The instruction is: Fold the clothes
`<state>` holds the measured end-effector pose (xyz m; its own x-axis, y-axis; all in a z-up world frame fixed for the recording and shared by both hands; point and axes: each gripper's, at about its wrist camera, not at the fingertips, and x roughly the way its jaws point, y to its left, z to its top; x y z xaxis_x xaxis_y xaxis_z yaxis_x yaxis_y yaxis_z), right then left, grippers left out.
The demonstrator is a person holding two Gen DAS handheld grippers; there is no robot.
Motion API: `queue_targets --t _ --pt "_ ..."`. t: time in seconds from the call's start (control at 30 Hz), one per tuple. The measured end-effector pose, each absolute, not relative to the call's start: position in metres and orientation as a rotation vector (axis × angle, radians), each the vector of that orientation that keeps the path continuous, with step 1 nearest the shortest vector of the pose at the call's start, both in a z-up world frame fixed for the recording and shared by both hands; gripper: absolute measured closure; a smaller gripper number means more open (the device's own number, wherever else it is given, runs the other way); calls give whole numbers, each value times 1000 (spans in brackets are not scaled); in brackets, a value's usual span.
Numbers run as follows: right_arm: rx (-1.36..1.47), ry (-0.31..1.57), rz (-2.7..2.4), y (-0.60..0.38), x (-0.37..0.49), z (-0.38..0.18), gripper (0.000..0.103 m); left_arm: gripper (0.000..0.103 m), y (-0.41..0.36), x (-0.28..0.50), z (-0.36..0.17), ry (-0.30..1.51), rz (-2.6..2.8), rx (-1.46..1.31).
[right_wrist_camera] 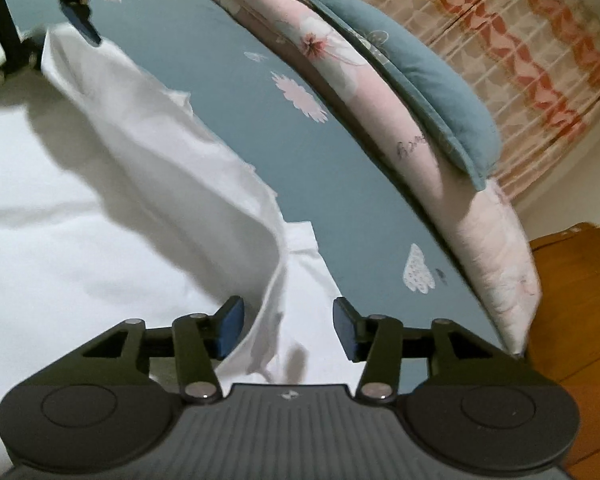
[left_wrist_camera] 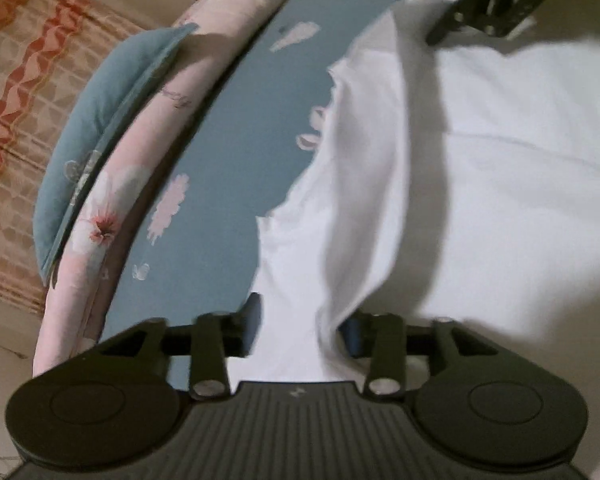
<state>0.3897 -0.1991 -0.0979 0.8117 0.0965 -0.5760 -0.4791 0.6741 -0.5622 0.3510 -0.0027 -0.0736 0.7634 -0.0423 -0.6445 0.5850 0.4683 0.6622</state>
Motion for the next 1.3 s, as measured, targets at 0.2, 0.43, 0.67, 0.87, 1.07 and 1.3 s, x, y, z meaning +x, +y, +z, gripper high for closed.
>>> queue_targets --t 0.2,0.43,0.67,0.87,1.07,1.3 --pt "-521 550 443 -236 381 -58 38 43 22 364 -38 627 -432 798" --pt "-395 542 408 -273 369 -37 34 40 45 381 -13 673 -349 586" --pt "-478 609 505 -288 340 -56 34 30 45 344 -5 634 -393 548" --pt "-643 640 547 -281 323 -78 34 28 26 313 -38 669 -465 592" --pt "-681 566 418 -276 344 -82 34 28 16 314 -66 714 -469 630" --pt "-451 601 272 -308 374 -73 34 28 22 322 -70 732 -441 579"
